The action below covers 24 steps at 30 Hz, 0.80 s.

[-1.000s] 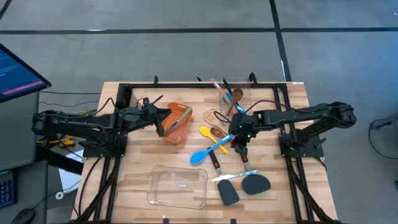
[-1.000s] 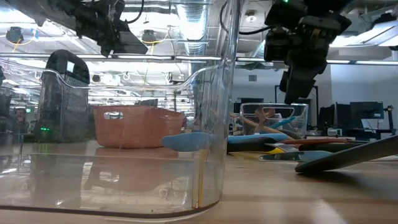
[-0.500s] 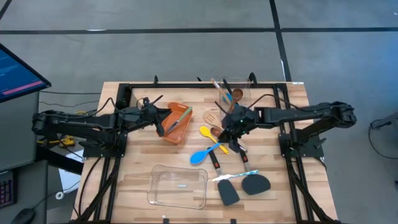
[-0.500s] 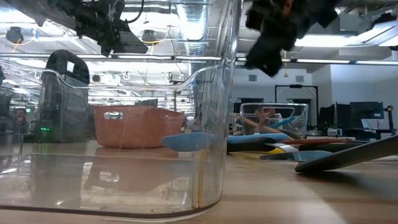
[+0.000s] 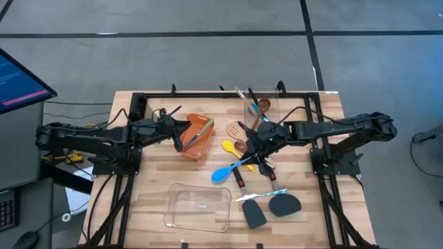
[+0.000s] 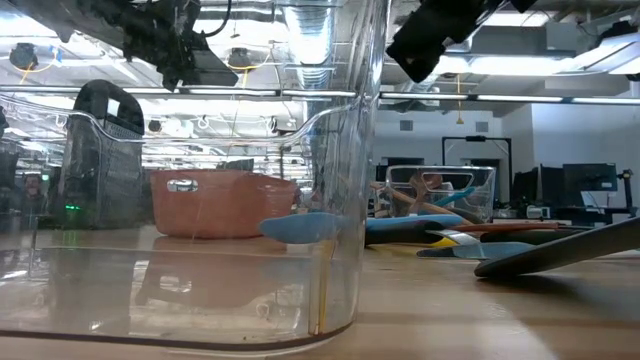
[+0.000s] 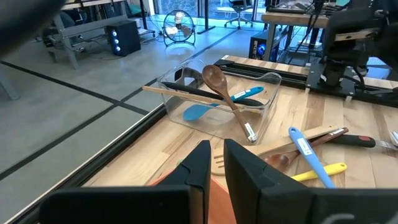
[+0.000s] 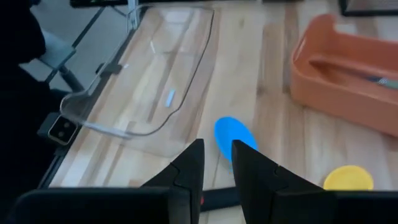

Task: Pick & Place Kitchen Items
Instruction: Put the table knife into the orange bin

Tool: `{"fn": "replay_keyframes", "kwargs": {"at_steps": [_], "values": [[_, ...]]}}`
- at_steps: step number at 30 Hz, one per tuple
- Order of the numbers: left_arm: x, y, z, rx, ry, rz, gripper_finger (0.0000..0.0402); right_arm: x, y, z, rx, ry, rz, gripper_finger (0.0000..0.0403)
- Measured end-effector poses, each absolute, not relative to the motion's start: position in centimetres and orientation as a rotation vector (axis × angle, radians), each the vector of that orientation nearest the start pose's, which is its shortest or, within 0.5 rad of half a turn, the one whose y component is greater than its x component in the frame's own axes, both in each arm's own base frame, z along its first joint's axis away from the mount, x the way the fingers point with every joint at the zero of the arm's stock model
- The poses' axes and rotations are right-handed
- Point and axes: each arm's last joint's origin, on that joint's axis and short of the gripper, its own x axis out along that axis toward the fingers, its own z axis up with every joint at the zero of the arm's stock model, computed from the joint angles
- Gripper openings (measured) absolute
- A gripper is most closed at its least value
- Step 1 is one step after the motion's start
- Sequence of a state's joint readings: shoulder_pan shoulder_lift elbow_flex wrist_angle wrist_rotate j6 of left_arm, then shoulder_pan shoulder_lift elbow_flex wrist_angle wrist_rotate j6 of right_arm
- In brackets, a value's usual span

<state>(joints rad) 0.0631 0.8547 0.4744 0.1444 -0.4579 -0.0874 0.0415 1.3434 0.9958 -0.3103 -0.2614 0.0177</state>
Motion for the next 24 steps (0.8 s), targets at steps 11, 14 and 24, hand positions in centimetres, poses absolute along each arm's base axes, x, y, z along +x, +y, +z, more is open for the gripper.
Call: {"fn": "replay_keyframes", "kwargs": {"at_steps": [11, 14, 24], "values": [[18.8, 2.2, 24.5, -0.050, 0.216, 0.437, 0.0030, 28.1, 2.8, 26.9, 0.080, 0.741, 0.279, 0.0075], [18.8, 2.2, 24.5, -0.050, 0.216, 0.438, 0.0030, 28.1, 2.8, 26.9, 0.078, 0.741, 0.277, 0.0075], [18.8, 2.2, 24.5, -0.050, 0.216, 0.438, 0.0030, 28.0, 3.5, 26.8, 0.017, 0.748, 0.148, 0.0074]]}}
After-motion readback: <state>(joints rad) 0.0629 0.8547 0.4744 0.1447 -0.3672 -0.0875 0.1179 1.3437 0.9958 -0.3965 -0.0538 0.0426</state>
